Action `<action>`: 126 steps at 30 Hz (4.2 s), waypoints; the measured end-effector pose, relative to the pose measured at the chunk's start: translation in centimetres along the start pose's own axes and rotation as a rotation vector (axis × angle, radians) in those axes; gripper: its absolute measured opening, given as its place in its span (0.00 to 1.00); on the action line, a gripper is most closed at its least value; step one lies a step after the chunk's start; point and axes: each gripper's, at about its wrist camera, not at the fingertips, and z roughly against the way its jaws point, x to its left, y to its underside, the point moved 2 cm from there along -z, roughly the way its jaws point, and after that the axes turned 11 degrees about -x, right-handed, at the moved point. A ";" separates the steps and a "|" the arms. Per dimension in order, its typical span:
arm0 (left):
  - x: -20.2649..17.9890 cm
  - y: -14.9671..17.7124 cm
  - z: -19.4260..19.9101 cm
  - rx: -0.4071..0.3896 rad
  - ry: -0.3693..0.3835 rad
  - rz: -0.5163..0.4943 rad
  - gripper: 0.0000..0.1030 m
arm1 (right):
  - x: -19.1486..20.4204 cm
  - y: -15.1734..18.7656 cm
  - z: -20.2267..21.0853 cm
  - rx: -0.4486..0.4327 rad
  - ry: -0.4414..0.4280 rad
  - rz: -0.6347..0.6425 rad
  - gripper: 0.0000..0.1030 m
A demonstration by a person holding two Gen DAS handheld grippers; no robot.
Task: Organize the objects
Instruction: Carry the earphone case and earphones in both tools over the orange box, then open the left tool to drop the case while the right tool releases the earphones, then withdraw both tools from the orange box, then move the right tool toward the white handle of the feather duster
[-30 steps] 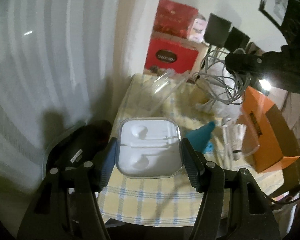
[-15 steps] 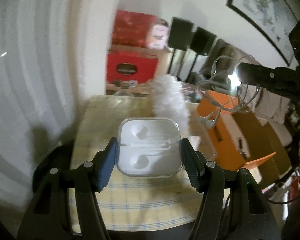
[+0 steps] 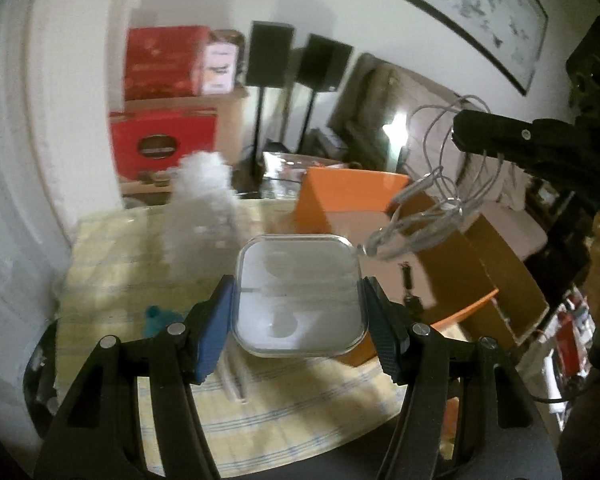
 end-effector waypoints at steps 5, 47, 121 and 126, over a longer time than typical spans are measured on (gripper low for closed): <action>-3.8 -0.2 -1.7 0.018 0.040 -0.041 0.58 | -2.7 0.0 3.1 -0.032 0.053 -0.025 0.03; -12.9 5.5 -16.8 0.251 -0.014 -0.163 0.58 | -20.7 10.9 5.9 0.170 0.494 -0.080 0.03; 3.3 1.1 -1.6 0.032 -0.262 -0.005 1.00 | -7.3 9.2 -0.5 0.065 0.385 0.011 0.99; 5.9 1.3 -0.3 0.022 -0.292 0.010 1.00 | -5.7 9.1 -1.7 0.057 0.353 0.019 0.99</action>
